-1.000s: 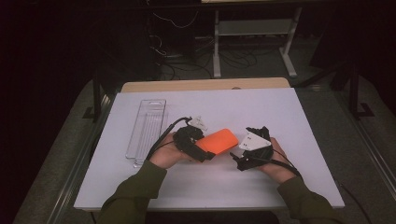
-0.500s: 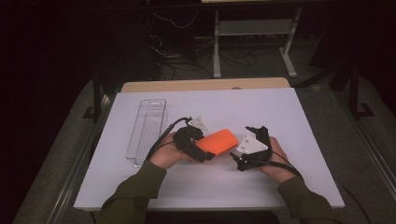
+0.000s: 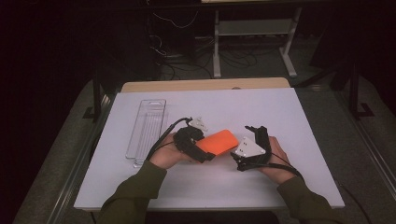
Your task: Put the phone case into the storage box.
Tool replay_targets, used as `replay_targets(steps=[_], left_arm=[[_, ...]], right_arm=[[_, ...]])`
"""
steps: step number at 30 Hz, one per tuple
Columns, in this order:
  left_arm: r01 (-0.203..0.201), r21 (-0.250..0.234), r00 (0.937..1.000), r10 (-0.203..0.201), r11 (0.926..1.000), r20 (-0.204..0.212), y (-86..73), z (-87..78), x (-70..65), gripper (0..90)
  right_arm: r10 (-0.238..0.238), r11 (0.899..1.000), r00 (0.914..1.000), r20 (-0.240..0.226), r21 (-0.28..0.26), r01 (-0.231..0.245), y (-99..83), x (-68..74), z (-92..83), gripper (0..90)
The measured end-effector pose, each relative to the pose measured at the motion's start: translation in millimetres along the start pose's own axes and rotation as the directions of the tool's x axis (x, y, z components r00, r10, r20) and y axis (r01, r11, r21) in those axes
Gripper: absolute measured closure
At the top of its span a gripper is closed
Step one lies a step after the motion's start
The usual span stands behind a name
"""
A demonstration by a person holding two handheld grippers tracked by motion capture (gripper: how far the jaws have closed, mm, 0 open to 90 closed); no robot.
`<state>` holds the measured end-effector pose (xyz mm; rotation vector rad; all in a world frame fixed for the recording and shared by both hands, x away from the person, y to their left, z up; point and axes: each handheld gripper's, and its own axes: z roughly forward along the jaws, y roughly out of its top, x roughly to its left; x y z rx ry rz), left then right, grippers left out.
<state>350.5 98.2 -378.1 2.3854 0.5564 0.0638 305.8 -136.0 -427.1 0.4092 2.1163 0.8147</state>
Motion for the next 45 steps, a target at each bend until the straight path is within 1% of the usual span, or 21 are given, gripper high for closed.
replay_targets(steps=[4,5,7,12,17,20,24,28,30,31,33,35,36,37,38,39,40,41,42,43,45], left_arm=[[0.002,0.001,1.0000,-0.002,1.0000,0.002,0.0,-0.2,0.1,15.3],[0.002,0.000,1.0000,-0.002,1.0000,0.004,0.0,-0.3,0.1,15.3],[0.017,-0.007,0.9998,-0.017,0.9998,0.004,-0.2,0.1,-0.6,15.3],[0.019,-0.012,0.9998,-0.019,0.9997,0.001,-0.4,0.0,-0.4,15.3],[0.029,-0.021,0.9996,-0.029,0.9994,0.001,-0.6,0.5,-0.7,15.3],[0.029,-0.018,0.9996,-0.029,0.9994,0.004,-0.7,0.5,-0.7,15.3],[0.039,-0.018,0.9992,-0.039,0.9991,0.004,-1.0,0.8,-1.2,15.3],[0.028,-0.010,0.9996,-0.028,0.9996,0.003,-1.0,-0.3,0.1,15.3],[0.028,-0.009,0.9996,-0.028,0.9996,0.003,-1.0,-0.5,0.1,15.3],[0.029,-0.009,0.9996,-0.029,0.9995,0.003,-1.0,-0.4,0.1,15.3],[0.020,-0.003,0.9998,-0.020,0.9998,0.003,-1.0,-0.6,0.7,15.3],[0.033,-0.009,0.9994,-0.033,0.9994,0.006,-1.2,0.3,-0.4,15.3],[0.033,-0.010,0.9994,-0.033,0.9994,0.007,-1.2,0.5,-0.5,15.3],[0.023,-0.002,0.9997,-0.023,0.9997,0.007,-1.1,0.1,0.1,15.3],[0.022,0.000,0.9997,-0.022,0.9998,0.007,-1.1,0.2,0.1,15.3],[0.023,0.000,0.9997,-0.023,0.9997,0.007,-1.1,0.3,0.1,15.3],[0.022,0.002,0.9997,-0.022,0.9998,0.008,-1.1,0.3,0.1,15.3],[0.020,0.004,0.9998,-0.020,0.9998,0.008,-1.0,0.2,0.2,15.3],[0.019,0.006,0.9998,-0.019,0.9998,0.009,-1.0,0.2,0.2,15.3],[0.011,0.003,0.9999,-0.011,0.9999,0.007,-0.8,0.4,0.6,15.3],[0.018,-0.002,0.9998,-0.018,0.9998,0.008,-0.8,0.8,0.0,15.3]], right_arm=[[-0.025,1.000,0.9997,0.008,-0.010,0.025,0.3,0.4,0.3,0.0],[-0.016,1.000,0.9998,0.009,-0.006,0.016,0.8,1.1,-0.4,0.0],[-0.034,0.999,0.9993,0.016,-0.013,0.034,0.7,1.3,-0.5,0.0],[-0.057,0.998,0.9981,0.024,-0.012,0.057,0.9,2.9,-1.0,0.0],[-0.101,0.995,0.9938,0.048,-0.013,0.101,2.5,5.6,-1.3,0.0],[-0.128,0.992,0.9903,0.053,-0.014,0.129,3.3,7.7,-1.9,0.0],[-0.147,0.989,0.9872,0.063,-0.011,0.148,3.3,9.9,-1.6,0.0],[-0.168,0.986,0.9828,0.076,-0.009,0.169,3.6,10.5,-2.4,0.0],[-0.183,0.983,0.9790,0.089,-0.009,0.185,3.8,10.8,-2.6,0.0],[-0.217,0.976,0.9722,0.088,-0.003,0.218,3.7,9.5,-3.1,0.0],[-0.237,0.971,0.9671,0.091,-0.001,0.239,3.7,9.9,-3.2,0.0],[-0.255,0.967,0.9622,0.096,0.002,0.256,3.6,10.0,-3.2,0.0],[-0.282,0.959,0.9532,0.108,-0.002,0.284,3.2,9.5,-2.6,0.0],[-0.299,0.953,0.9478,0.111,-0.006,0.302,3.0,9.4,-2.3,0.0],[-0.307,0.951,0.9458,0.107,0.000,0.308,3.0,9.8,-2.5,0.0],[-0.317,0.948,0.9415,0.114,0.004,0.319,3.1,10.2,-2.6,0.0],[-0.318,0.947,0.9396,0.125,0.001,0.321,3.1,11.1,-2.4,0.0],[-0.300,0.953,0.9456,0.125,0.003,0.302,3.4,12.8,-3.0,0.0],[-0.313,0.949,0.9409,0.130,0.006,0.315,3.4,13.0,-3.3,0.0],[-0.320,0.947,0.9381,0.132,0.006,0.322,3.4,13.7,-3.2,0.0],[-0.329,0.943,0.9341,0.139,0.004,0.332,3.5,14.6,-3.2,0.0]])
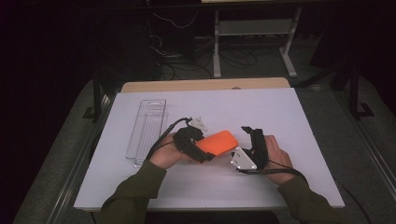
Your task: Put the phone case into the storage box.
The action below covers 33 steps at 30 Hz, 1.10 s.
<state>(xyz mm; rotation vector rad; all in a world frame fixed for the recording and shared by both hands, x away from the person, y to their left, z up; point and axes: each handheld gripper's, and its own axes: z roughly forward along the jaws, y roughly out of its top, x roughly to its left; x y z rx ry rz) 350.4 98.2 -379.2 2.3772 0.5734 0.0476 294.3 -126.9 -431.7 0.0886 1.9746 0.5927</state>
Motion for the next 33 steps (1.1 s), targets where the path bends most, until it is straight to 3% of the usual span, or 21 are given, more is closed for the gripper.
replay_targets(steps=[5,11,17,20,22,23,24,27,28,29,31,32,33], left_arm=[[-0.011,0.009,0.9999,0.011,0.9999,0.000,0.1,-1.0,0.9,15.3],[0.003,0.003,1.0000,-0.003,1.0000,0.003,-0.1,-0.9,0.2,15.3],[0.016,-0.009,0.9999,-0.016,0.9998,0.006,-0.2,-0.3,-0.5,15.3],[0.013,-0.008,0.9999,-0.013,0.9999,0.010,-0.1,-1.1,-0.1,15.3],[0.014,-0.009,0.9998,-0.014,0.9999,0.011,-0.1,-1.2,-0.1,15.3],[0.013,-0.010,0.9999,-0.013,0.9999,0.011,-0.1,-1.2,0.0,15.3],[0.015,-0.011,0.9998,-0.015,0.9998,0.011,-0.1,-1.2,-0.1,15.3],[0.014,-0.013,0.9998,-0.014,0.9998,0.013,0.0,-1.3,0.0,15.3],[0.013,-0.012,0.9998,-0.013,0.9998,0.014,0.1,-1.4,0.0,15.3],[0.014,-0.013,0.9998,-0.014,0.9998,0.016,0.1,-1.3,-0.2,15.3],[0.000,-0.004,0.9999,0.000,1.0000,0.016,0.3,-1.9,0.5,15.3],[0.002,-0.004,0.9999,-0.001,1.0000,0.017,0.4,-1.9,0.4,15.3],[0.002,-0.005,0.9998,-0.002,1.0000,0.018,0.4,-1.8,0.3,15.3]], right_arm=[[-0.032,0.999,0.9993,0.019,-0.008,0.032,0.7,1.3,-0.4,0.0],[-0.074,0.997,0.9969,0.027,-0.003,0.074,0.8,4.3,-0.3,0.0],[-0.141,0.990,0.9880,0.062,-0.014,0.142,2.2,7.6,0.1,0.0],[-0.115,0.993,0.9922,0.047,0.002,0.115,2.7,11.9,-1.0,0.0],[-0.163,0.987,0.9848,0.061,0.004,0.163,2.6,11.6,-1.0,0.0],[-0.155,0.988,0.9860,0.061,0.008,0.155,3.2,13.0,-1.3,0.0],[-0.180,0.984,0.9811,0.071,0.002,0.181,3.2,12.7,-0.7,0.0],[-0.193,0.981,0.9775,0.086,0.000,0.193,4.7,15.0,-1.2,0.0],[-0.175,0.984,0.9806,0.088,0.004,0.175,5.5,17.1,-1.7,0.0],[-0.218,0.976,0.9715,0.095,-0.008,0.219,5.8,15.5,-0.9,0.0],[-0.220,0.975,0.9702,0.101,-0.011,0.223,6.9,16.8,-0.9,0.0],[-0.243,0.969,0.9638,0.110,-0.016,0.246,7.4,16.4,-0.7,0.0],[-0.247,0.968,0.9626,0.111,-0.017,0.250,7.6,16.9,-0.5,0.0]])
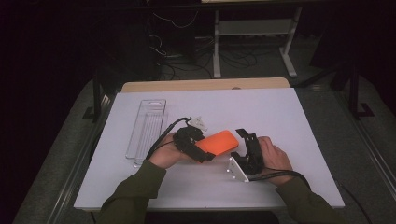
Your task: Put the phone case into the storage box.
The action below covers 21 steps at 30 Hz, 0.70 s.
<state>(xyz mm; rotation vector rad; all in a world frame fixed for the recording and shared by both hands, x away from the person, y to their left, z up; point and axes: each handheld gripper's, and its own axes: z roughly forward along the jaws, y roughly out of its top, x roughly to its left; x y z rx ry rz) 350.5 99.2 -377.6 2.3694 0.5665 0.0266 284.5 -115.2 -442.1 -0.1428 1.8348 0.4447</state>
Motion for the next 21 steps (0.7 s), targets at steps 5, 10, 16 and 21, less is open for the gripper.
replay_targets(steps=[5,10,16,21], left_arm=[[0.009,-0.006,0.9999,-0.009,0.9999,0.007,0.6,1.1,-1.7,15.3],[0.008,-0.011,0.9999,-0.008,0.9999,0.015,1.2,1.8,-3.4,15.3],[-0.001,-0.013,0.9997,0.002,0.9999,0.023,2.5,2.7,-6.1,15.3],[0.003,-0.017,0.9997,-0.002,0.9998,0.023,3.1,2.9,-7.6,15.3]], right_arm=[[0.001,1.000,0.9996,0.027,-0.013,-0.001,3.0,2.0,-0.1,0.0],[-0.011,1.000,0.9994,0.031,-0.024,0.012,7.0,4.5,-1.2,0.0],[-0.031,0.999,0.9994,0.017,-0.030,0.031,11.5,7.6,-2.2,0.0],[-0.044,0.998,0.9987,0.025,-0.044,0.045,15.0,9.8,-2.9,0.0]])
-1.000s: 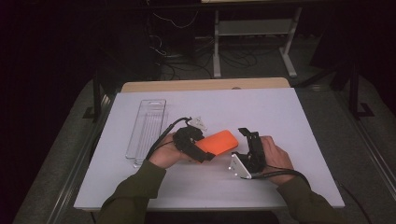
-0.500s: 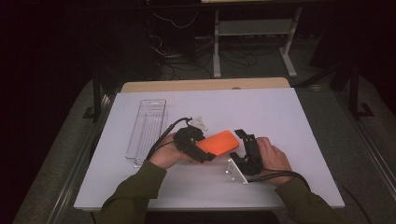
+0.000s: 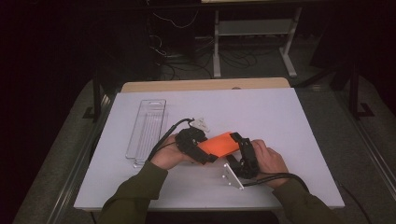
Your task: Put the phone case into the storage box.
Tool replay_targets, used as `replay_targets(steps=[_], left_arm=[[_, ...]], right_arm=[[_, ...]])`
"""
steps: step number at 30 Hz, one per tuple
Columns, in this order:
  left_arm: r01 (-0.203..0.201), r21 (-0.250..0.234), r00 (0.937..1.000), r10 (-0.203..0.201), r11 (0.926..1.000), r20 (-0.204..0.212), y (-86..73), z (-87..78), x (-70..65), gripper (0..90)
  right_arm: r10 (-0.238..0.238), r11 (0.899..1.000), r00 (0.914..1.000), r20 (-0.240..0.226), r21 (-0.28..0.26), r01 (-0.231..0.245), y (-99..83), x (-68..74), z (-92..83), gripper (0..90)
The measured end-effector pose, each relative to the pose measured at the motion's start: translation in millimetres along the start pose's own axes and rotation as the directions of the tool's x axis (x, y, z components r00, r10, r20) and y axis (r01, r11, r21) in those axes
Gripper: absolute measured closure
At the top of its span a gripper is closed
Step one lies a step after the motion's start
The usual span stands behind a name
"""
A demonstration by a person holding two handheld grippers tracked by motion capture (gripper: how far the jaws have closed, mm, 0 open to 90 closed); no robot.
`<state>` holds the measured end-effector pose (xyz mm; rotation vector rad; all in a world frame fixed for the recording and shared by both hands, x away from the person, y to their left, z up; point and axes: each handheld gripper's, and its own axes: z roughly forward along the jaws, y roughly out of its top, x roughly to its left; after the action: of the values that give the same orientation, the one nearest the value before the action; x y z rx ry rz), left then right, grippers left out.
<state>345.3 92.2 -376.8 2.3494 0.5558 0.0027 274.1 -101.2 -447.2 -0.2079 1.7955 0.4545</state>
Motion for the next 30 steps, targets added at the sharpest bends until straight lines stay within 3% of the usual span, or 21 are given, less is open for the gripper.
replay_targets(steps=[8,13,22,30], left_arm=[[-0.004,0.005,1.0000,0.004,1.0000,0.001,-0.1,1.1,-0.6,15.3],[-0.006,0.008,1.0000,0.006,0.9999,0.000,0.1,0.9,-0.8,15.3],[-0.010,0.005,0.9999,0.010,0.9999,0.007,-0.1,1.7,-0.7,15.2],[-0.015,0.010,0.9998,0.015,0.9998,0.012,-0.1,2.4,-1.4,15.3]], right_arm=[[-0.011,1.000,0.9996,0.027,-0.023,0.012,7.4,4.7,-2.1,3.9],[-0.029,0.999,0.9990,0.033,-0.015,0.029,11.3,5.7,-5.5,11.1],[-0.044,0.999,0.9990,0.003,0.024,0.044,12.8,4.3,-8.7,22.3],[-0.053,0.998,0.9983,-0.025,0.028,0.054,14.4,5.4,-9.6,33.7]])
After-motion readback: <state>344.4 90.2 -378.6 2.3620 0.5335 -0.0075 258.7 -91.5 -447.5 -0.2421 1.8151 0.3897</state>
